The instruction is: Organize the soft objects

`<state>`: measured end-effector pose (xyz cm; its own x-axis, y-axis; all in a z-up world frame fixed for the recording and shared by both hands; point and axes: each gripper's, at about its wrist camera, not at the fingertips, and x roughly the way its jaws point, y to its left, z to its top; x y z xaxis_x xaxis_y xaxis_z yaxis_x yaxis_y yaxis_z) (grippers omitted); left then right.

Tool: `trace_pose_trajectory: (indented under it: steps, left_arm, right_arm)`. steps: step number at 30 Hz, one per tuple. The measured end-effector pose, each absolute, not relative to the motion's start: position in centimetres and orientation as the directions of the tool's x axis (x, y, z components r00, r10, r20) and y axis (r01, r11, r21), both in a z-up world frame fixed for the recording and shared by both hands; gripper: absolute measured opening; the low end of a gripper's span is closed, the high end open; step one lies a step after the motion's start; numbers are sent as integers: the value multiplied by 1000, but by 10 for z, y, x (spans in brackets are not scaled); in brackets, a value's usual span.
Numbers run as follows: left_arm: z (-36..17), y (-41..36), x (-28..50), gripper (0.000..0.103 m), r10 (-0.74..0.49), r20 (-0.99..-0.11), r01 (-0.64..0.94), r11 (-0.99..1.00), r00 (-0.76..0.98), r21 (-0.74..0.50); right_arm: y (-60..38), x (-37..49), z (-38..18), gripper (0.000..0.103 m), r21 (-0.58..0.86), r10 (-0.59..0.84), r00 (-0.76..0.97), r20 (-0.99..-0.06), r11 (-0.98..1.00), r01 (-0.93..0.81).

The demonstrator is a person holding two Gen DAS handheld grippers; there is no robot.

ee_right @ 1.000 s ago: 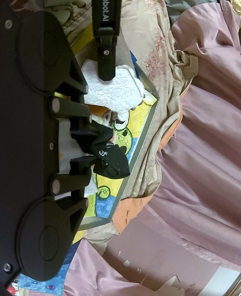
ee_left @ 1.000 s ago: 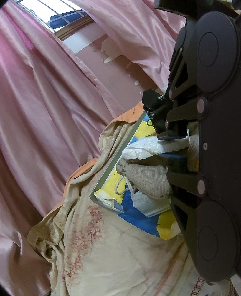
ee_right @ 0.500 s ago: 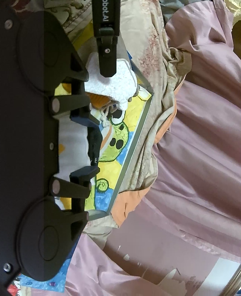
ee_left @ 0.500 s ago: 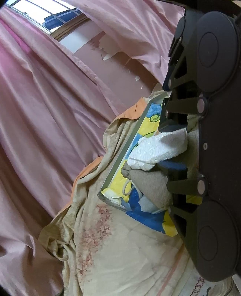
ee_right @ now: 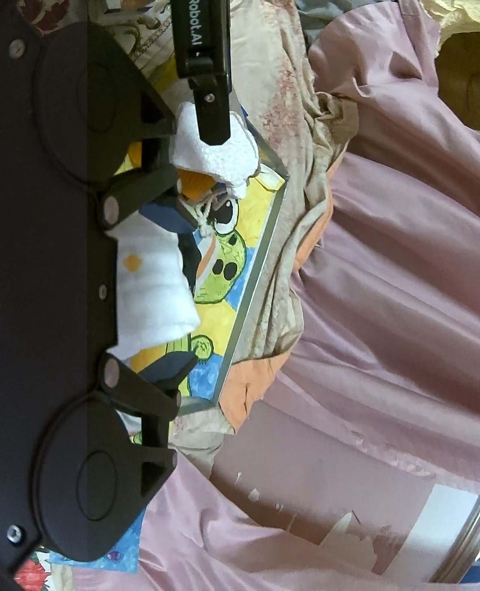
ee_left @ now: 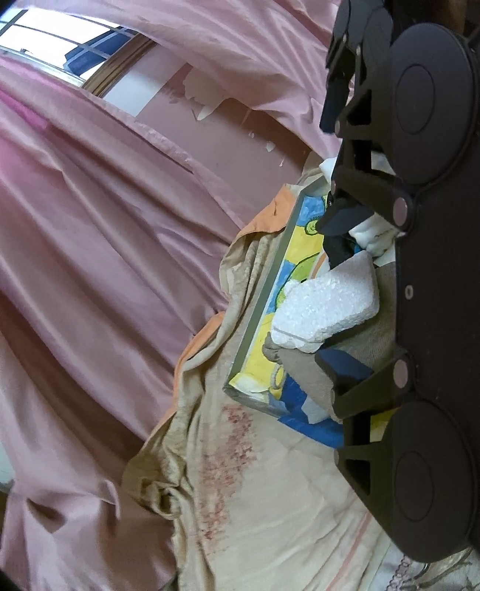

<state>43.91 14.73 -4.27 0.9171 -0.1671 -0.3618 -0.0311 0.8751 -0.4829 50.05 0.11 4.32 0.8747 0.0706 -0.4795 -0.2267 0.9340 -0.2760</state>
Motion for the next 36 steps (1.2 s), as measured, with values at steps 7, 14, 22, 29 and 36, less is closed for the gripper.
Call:
trace_pose_trajectory:
  steps: [7, 14, 22, 29, 36]
  left_arm:
    - [-32, 141, 424, 87, -133, -343, -39, 892, 930, -450]
    - [-20, 132, 401, 102, -82, -313, -54, 914, 946, -402]
    - [-5, 116, 374, 102, -79, -289, -34, 930, 954, -367]
    - [9, 94, 343, 102, -70, -242, -8, 951, 968, -308]
    - [18, 68, 312, 102, -75, -214, 19, 968, 974, -250]
  right_arm:
    - [-20, 479, 61, 82, -246, 74, 895, -440, 948, -199]
    - [-44, 451, 83, 100, -207, 82, 918, -388, 963, -174]
    - [-73, 409, 104, 102, -182, 79, 948, -307, 973, -140]
    - [-99, 368, 115, 102, -130, 86, 957, -276, 983, -126]
    - [-122, 324, 111, 102, -77, 96, 957, -273, 990, -121]
